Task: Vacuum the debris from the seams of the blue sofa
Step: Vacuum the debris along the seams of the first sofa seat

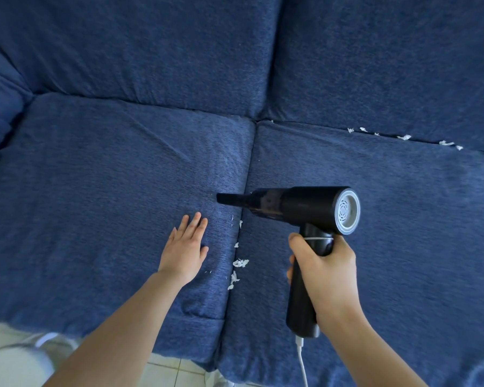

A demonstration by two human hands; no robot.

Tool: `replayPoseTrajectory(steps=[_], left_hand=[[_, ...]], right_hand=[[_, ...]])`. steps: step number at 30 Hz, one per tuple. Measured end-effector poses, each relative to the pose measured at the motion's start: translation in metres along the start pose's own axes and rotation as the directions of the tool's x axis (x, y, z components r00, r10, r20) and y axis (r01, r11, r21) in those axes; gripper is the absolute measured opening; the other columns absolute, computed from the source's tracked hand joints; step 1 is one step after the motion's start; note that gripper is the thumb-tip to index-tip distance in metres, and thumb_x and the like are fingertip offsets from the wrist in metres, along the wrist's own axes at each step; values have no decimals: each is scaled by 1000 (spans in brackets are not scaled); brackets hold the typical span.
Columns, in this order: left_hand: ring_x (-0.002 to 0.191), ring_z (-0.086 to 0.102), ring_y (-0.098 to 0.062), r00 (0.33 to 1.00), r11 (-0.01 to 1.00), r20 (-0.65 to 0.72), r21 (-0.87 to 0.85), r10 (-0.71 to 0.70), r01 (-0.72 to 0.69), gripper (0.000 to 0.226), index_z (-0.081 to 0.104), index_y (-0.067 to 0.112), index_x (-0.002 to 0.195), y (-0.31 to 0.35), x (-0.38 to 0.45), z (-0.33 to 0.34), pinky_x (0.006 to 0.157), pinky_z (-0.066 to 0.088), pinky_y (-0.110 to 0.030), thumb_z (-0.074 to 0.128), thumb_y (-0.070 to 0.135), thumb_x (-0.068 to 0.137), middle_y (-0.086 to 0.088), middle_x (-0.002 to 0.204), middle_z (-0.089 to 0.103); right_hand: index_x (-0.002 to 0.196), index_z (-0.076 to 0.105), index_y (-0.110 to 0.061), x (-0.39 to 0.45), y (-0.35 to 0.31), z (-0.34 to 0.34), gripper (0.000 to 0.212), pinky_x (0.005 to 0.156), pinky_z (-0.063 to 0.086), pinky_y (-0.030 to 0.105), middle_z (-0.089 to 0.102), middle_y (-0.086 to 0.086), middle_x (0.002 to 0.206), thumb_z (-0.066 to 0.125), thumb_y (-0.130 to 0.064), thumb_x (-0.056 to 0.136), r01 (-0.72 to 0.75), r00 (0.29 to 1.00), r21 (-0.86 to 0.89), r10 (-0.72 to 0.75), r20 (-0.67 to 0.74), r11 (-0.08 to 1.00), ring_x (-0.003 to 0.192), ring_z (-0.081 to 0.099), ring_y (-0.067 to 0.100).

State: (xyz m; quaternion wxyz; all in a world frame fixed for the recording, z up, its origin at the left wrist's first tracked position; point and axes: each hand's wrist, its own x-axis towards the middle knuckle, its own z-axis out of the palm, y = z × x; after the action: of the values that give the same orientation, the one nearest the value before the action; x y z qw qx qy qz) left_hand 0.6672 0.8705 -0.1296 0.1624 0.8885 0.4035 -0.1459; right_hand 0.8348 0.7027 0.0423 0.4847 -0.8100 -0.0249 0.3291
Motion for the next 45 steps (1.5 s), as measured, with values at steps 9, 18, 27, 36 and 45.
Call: replayPoseTrajectory(steps=[9,18,27,36,45], left_hand=[[150,-8,-23,1000,1000,5,3,-6,6,63,5,22,155,4,-9,5,122,8,-41,38,31,103,2,163,-7],[150,-7,-23,1000,1000,-2,1,-16,16,61,6,23,155,8,-27,14,122,8,-41,38,26,103,4,163,-7],[150,-7,-22,1000,1000,-1,23,7,-7,58,7,24,155,8,-52,24,122,9,-38,32,18,104,6,162,-7],[150,-2,-22,998,998,-28,-12,56,-57,58,13,21,155,-2,-61,32,122,13,-40,38,18,102,4,163,1],[150,-7,-18,999,999,10,-12,47,-47,66,8,25,155,-8,-80,34,121,9,-45,42,41,100,8,162,-5]], right_hand=[[79,58,-14,-5,2,6,17,65,60,42,65,6,63,72,-23,81,37,998,-2,-37,55,999,47,62,18],[82,60,-13,-11,23,-33,16,73,61,47,69,8,68,71,-23,81,9,999,-110,-14,-47,994,45,64,16],[81,59,-11,-25,35,-39,17,69,61,47,67,7,63,72,-22,81,14,1000,-93,-15,-12,996,46,64,19],[80,59,-11,-43,51,-54,16,67,59,45,66,7,60,72,-20,79,-36,999,-87,36,-7,996,45,62,18],[80,59,-9,-78,63,-62,15,56,55,37,65,16,64,73,-15,82,-105,994,-9,105,7,994,47,62,22]])
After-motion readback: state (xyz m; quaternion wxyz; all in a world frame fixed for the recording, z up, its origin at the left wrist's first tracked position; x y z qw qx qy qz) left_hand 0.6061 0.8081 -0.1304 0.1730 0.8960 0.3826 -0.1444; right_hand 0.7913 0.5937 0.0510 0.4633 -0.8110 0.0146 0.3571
